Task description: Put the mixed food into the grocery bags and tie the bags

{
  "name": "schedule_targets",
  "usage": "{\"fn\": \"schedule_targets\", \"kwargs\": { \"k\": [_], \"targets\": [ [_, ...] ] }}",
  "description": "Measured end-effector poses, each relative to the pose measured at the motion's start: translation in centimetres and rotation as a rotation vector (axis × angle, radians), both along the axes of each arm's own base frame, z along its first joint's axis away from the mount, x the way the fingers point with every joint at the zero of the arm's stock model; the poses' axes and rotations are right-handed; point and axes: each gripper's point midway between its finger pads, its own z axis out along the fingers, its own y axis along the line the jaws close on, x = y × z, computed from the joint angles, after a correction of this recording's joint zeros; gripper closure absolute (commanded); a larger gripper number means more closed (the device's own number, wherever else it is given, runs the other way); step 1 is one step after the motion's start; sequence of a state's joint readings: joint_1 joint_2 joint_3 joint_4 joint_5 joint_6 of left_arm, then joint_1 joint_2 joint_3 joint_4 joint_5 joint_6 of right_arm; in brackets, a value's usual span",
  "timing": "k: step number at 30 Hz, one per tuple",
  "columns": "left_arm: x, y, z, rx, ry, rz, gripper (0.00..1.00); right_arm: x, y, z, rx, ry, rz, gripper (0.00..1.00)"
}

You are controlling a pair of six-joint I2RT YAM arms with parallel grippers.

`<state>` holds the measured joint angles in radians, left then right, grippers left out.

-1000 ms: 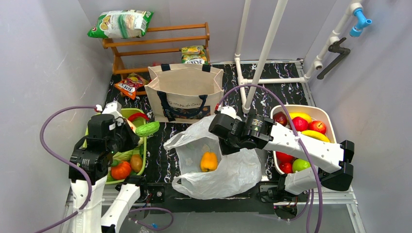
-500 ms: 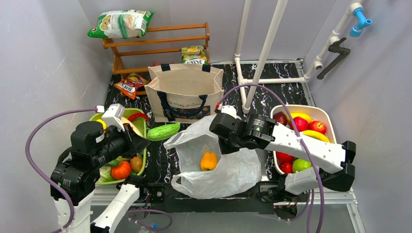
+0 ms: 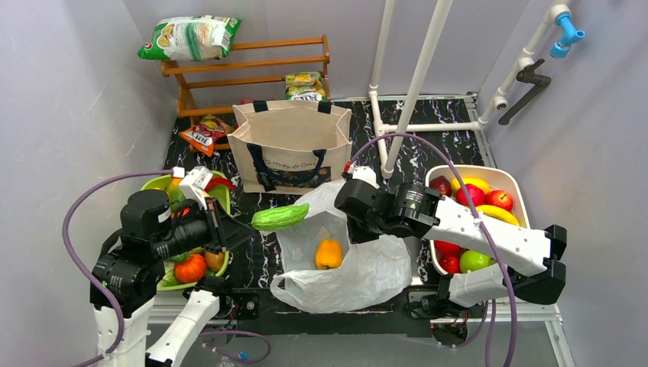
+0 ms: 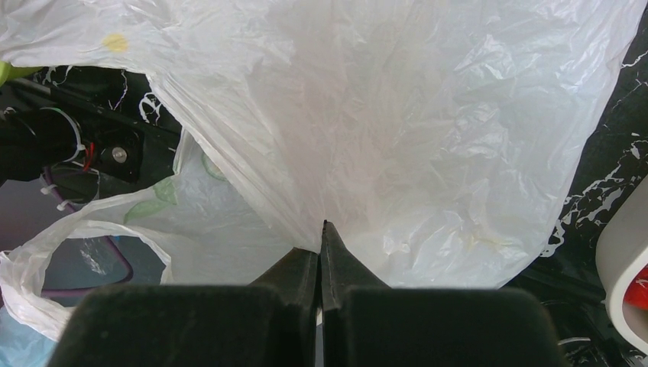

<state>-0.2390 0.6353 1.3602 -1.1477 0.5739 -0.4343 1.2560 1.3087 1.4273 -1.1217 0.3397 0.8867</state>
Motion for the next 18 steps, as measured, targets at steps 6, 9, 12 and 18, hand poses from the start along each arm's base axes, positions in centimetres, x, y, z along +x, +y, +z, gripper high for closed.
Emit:
{"fn": "schedule_targets", "kwargs": {
  "k": [6, 9, 12, 18],
  "targets": [
    [0.0, -1.2, -1.3, -0.046, 0.046, -0.070, 1.00, 0.4, 0.1, -0.6, -0.026, -0.005, 0.001, 0.99],
    [0.1, -1.7, -1.7, -0.057, 0.053, -0.097, 1.00, 0.8, 0.0, -0.7, -0.040, -0.015, -0.003, 0.99],
    [0.1, -2.1, -2.0, -0.070, 0.057, -0.126, 1.00, 1.0, -0.1, -0.7, -0.044, -0.022, -0.007, 0.99],
    [-0.1, -2.7, -1.6, -0.097, 0.033, -0.179, 1.00, 1.3, -0.3, -0.7, -0.048, -0.025, -0.018, 0.99]
  ]
}}
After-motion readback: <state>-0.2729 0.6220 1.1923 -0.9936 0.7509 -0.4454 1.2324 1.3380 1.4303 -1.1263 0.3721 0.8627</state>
